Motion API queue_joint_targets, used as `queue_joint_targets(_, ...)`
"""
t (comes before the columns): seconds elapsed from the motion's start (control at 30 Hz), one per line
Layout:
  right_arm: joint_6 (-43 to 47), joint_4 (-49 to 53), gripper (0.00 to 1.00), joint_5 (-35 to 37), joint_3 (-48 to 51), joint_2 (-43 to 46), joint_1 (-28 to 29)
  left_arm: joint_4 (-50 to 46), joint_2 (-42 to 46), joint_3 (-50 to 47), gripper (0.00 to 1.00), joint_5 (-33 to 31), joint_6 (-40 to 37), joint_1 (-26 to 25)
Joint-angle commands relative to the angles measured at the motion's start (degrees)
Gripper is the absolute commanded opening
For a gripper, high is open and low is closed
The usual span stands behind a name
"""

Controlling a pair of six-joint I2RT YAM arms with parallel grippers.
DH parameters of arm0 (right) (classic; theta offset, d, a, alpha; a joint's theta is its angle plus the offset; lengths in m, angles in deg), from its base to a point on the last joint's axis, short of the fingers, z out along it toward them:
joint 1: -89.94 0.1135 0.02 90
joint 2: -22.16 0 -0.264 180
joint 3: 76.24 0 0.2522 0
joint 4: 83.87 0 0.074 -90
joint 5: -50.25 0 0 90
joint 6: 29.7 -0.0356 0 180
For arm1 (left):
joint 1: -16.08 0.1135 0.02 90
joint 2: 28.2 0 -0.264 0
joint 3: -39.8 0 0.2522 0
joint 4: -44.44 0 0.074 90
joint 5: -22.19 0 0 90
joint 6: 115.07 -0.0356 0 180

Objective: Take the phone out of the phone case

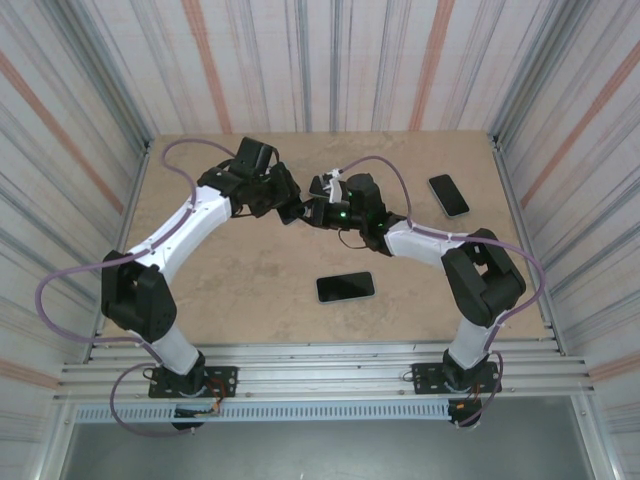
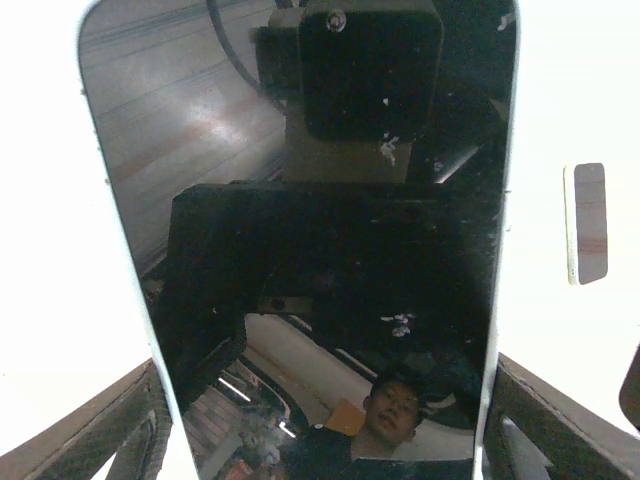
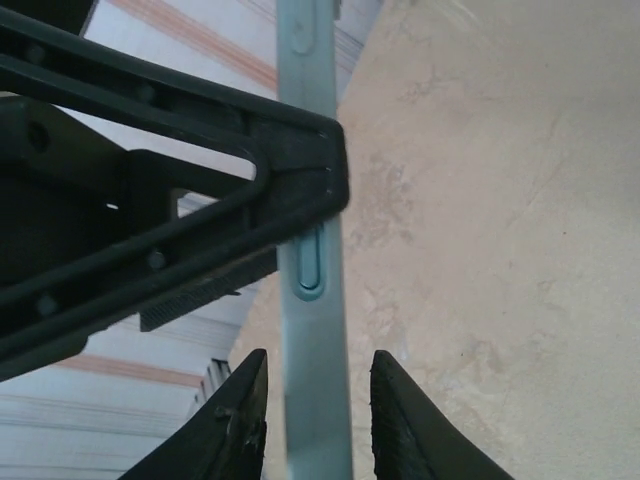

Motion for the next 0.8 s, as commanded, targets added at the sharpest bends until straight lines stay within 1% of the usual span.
queue_joint_targets(0.0, -0.9, 0.3, 0.24, 0.0, -1.6, -0.4, 0.1, 1.9, 1.8, 0.6, 0.62, 0.8, -1.0, -0.3)
queue_joint_targets(0.1, -1.3, 0.3, 0.19, -0.3, -1.7, -0.4, 0.2, 1.8, 1.7, 0.9, 0.64, 0.9, -1.0, -0.4)
queue_joint_targets(0.13, -1.4, 0.2, 0.14, -0.4, -1.7, -0.4, 0.2, 1.8, 1.7, 0.8, 0.65, 0.8, -1.1, -0.5)
queue_joint_targets(0.17, -1.6, 0.2, 0.12, -0.6, -1.8, -0.4, 0.2, 1.9, 1.7, 0.9, 0.65, 0.8, -1.2, -0.5)
queue_joint_targets(0.27, -2.0, 0.1, 0.09, -0.3, -1.6, -0.2, 0.2, 2.0, 2.0, 1.0, 0.71, 0.9, -1.9, -0.5)
queue_joint_targets(0.33, -2.1, 0.1, 0.05, -0.1, -1.7, 0.2, 0.1, 2.3, 2.4, 0.9, 0.78, 0.9, -2.4, -0.4)
queue_joint_targets(0.43, -2.8, -0.6, 0.03, 0.1, -1.6, 1.0, -0.1, 3.0, 3.0, 0.7, 0.95, 1.6, -3.0, 0.2)
queue_joint_targets(0.47, -3.2, -0.9, 0.03, 0.1, -1.4, 1.3, -0.3, 3.4, 3.3, 0.4, 0.98, 2.0, -3.2, 0.5)
queue_joint_targets(0.57, -5.8, -3.2, 0.02, -0.1, -0.3, 2.5, -1.2, 6.4, 5.1, -1.8, 0.99, 3.7, -3.7, 2.0)
queue_joint_targets(0.77, -12.1, -8.7, 0.02, -1.3, 1.1, 4.8, -2.9, 14.0, 7.5, -5.4, 0.99, 11.9, -5.0, 6.8)
